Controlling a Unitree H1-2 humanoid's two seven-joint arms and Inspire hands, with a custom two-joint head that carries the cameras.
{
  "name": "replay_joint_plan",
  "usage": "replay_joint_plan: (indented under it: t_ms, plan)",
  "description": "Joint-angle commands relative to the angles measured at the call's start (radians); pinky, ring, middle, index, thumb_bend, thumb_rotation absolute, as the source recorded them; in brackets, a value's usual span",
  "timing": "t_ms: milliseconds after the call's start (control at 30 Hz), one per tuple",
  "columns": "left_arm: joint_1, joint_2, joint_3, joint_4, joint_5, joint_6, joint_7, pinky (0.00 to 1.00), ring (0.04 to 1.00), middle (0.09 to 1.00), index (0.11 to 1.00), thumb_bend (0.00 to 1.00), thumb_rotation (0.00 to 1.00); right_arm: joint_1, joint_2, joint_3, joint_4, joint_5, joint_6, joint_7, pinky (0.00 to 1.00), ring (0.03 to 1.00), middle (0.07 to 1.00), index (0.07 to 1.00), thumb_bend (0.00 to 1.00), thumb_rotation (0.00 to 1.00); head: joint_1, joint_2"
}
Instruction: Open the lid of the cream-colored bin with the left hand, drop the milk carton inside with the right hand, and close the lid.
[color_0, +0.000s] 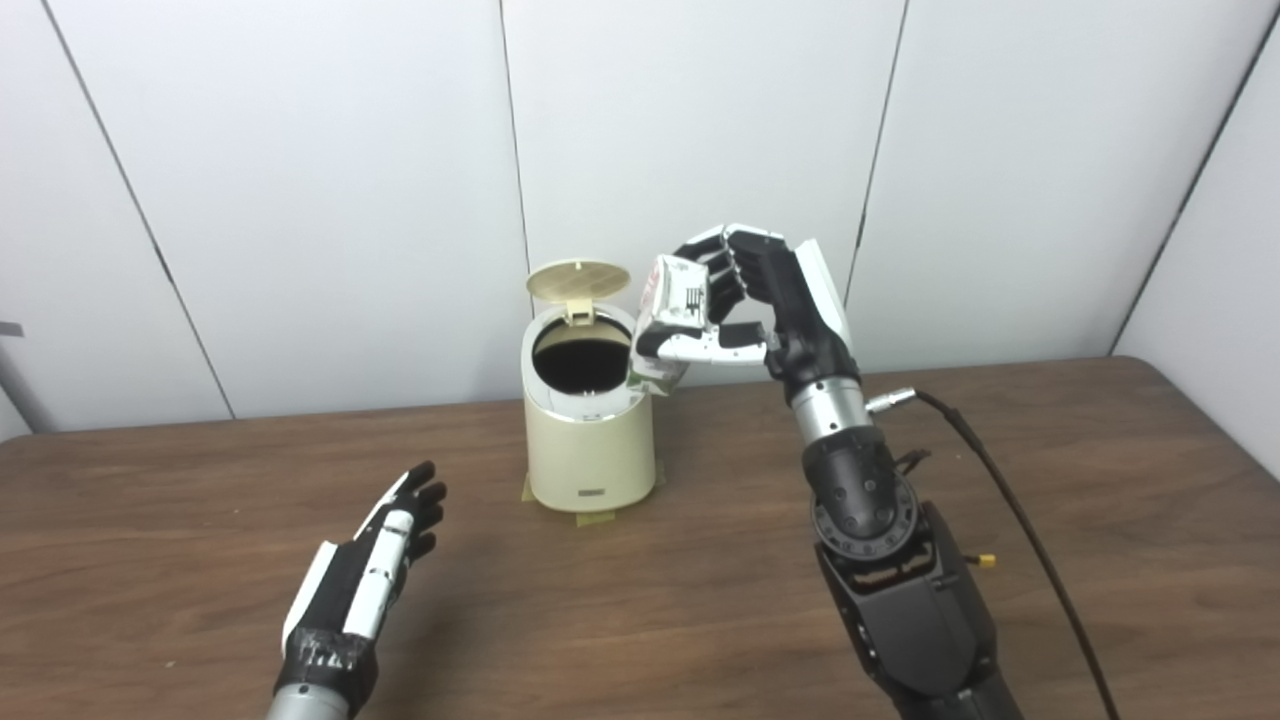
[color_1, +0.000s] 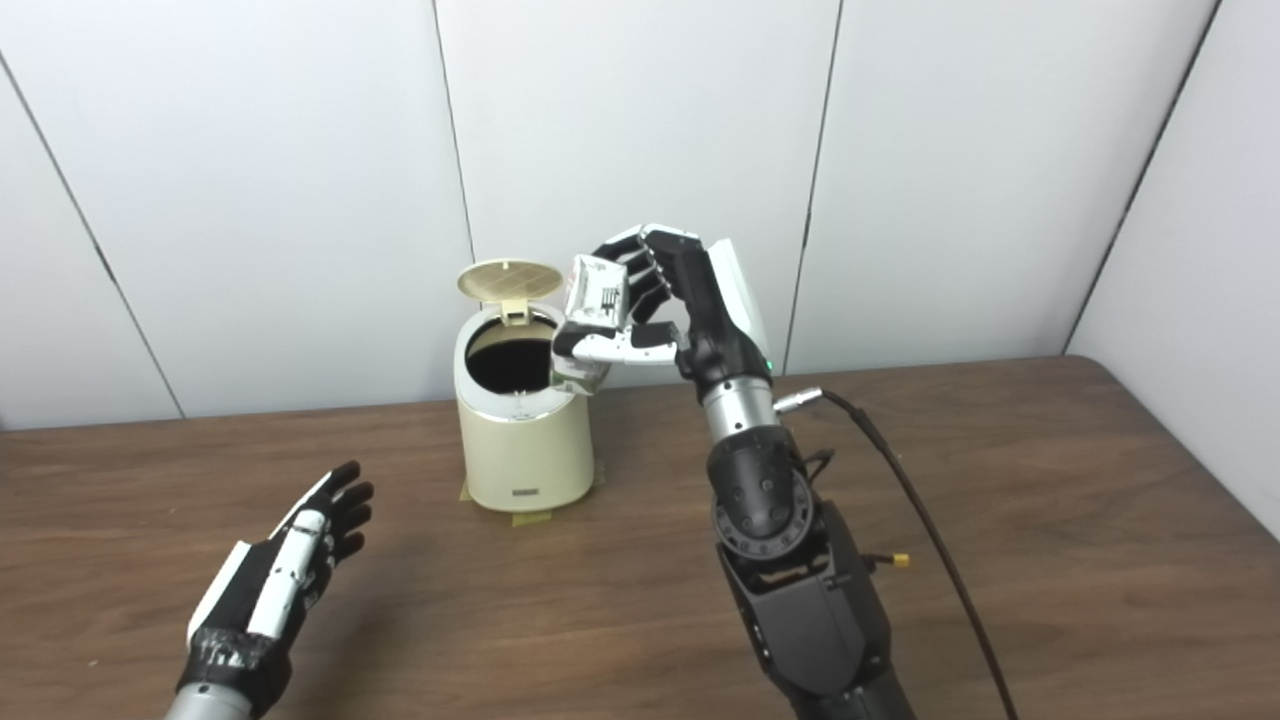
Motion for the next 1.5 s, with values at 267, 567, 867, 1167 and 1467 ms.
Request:
replay_joint_plan:
  t_ms: [267, 567, 867, 1167, 1467]
  plan:
    - [-0.026, -0.01, -0.021, 0.01, 0.021, -0.07, 0.021, 0.95, 0.936, 0.932, 0.95, 0.38, 0.95, -0.153, 0.038, -0.001, 0.098, -0.01, -0.117, -0.051, 0.32, 0.385, 0.471, 0.526, 0.52, 0.0, 0.015, -0.008]
    - [-0.021, -0.031, -0.036, 0.023, 0.034, -0.09, 0.032, 0.94, 0.942, 0.931, 0.948, 0.37, 0.96, -0.198, 0.056, -0.01, 0.254, 0.018, -0.178, -0.084, 0.33, 0.403, 0.471, 0.507, 0.52, 0.0, 0.025, -0.012]
    - [-0.012, -0.041, -0.038, 0.007, 0.055, -0.114, 0.046, 0.92, 0.924, 0.919, 0.946, 0.37, 0.97, -0.233, 0.067, -0.019, 0.392, 0.032, -0.272, -0.139, 0.34, 0.411, 0.482, 0.499, 0.52, 0.0, 0.037, -0.001]
    - [-0.002, -0.057, -0.03, -0.017, 0.056, -0.1, 0.059, 0.93, 0.923, 0.92, 0.946, 0.38, 0.96, -0.228, 0.084, -0.009, 0.41, 0.02, -0.281, -0.165, 0.34, 0.402, 0.481, 0.504, 0.52, 0.0, 0.044, 0.007]
    - [0.014, -0.059, -0.03, -0.031, 0.059, -0.105, 0.064, 0.92, 0.918, 0.919, 0.944, 0.4, 0.92, -0.224, 0.084, 0.0, 0.445, 0.011, -0.327, -0.188, 0.34, 0.396, 0.49, 0.503, 0.52, 0.0, 0.051, 0.016]
